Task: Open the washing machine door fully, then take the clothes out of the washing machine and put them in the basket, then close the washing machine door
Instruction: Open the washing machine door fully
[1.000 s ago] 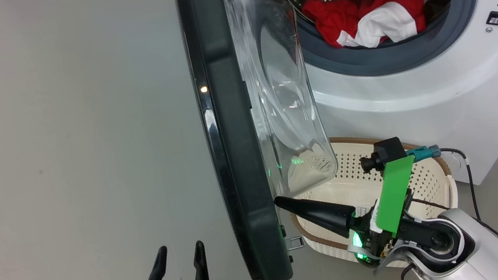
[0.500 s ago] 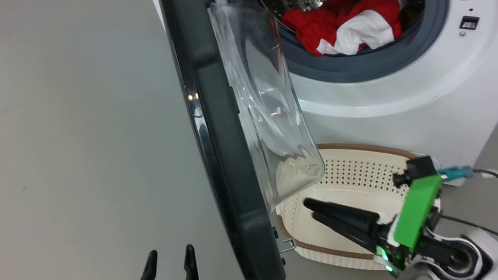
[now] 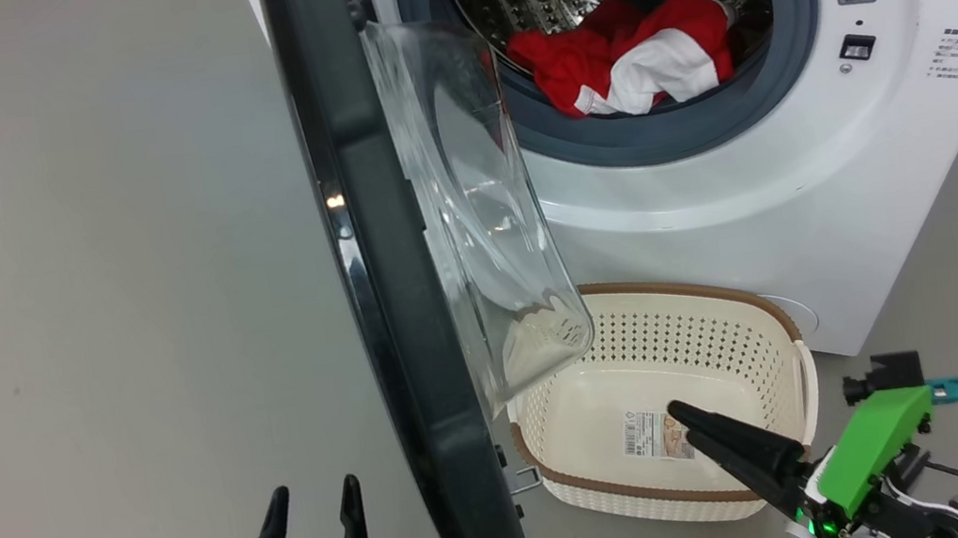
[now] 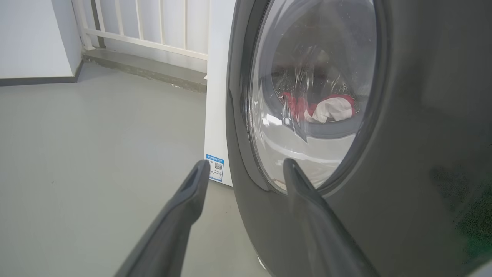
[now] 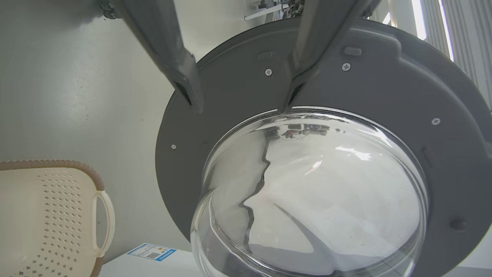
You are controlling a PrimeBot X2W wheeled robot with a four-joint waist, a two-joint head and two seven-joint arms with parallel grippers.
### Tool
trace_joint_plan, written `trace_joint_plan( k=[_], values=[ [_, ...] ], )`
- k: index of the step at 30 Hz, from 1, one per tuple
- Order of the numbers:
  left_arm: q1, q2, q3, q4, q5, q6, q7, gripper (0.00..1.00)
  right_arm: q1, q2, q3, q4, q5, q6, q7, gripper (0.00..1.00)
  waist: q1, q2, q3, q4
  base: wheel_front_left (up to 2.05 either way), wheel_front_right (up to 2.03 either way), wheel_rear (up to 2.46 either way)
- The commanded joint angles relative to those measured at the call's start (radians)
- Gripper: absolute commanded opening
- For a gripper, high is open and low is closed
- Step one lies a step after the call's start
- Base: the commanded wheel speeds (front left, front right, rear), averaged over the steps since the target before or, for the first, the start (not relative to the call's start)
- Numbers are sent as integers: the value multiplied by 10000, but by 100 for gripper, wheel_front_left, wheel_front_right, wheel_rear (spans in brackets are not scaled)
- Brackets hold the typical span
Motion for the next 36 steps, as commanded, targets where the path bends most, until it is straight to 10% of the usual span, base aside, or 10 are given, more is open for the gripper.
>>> trace_joint_plan(
  k=[1, 19, 36],
  values=[
    [-13, 77, 370, -202, 84, -29, -122, 100, 1, -106, 70, -202, -229, 79, -181, 100, 0, 0, 0, -44, 0, 0, 0],
    [0, 77, 524, -238, 54, 30, -122, 100, 717, -677, 130, 190, -1338, 79, -2517, 100, 0, 0, 43, -394, 0, 0, 0],
    [-19, 77, 629, -202, 14, 23, -122, 100, 549, -2059, 2593, 967, -3815, 79, -6868, 100, 0, 0, 77, -488, 0, 0, 0]
  ],
)
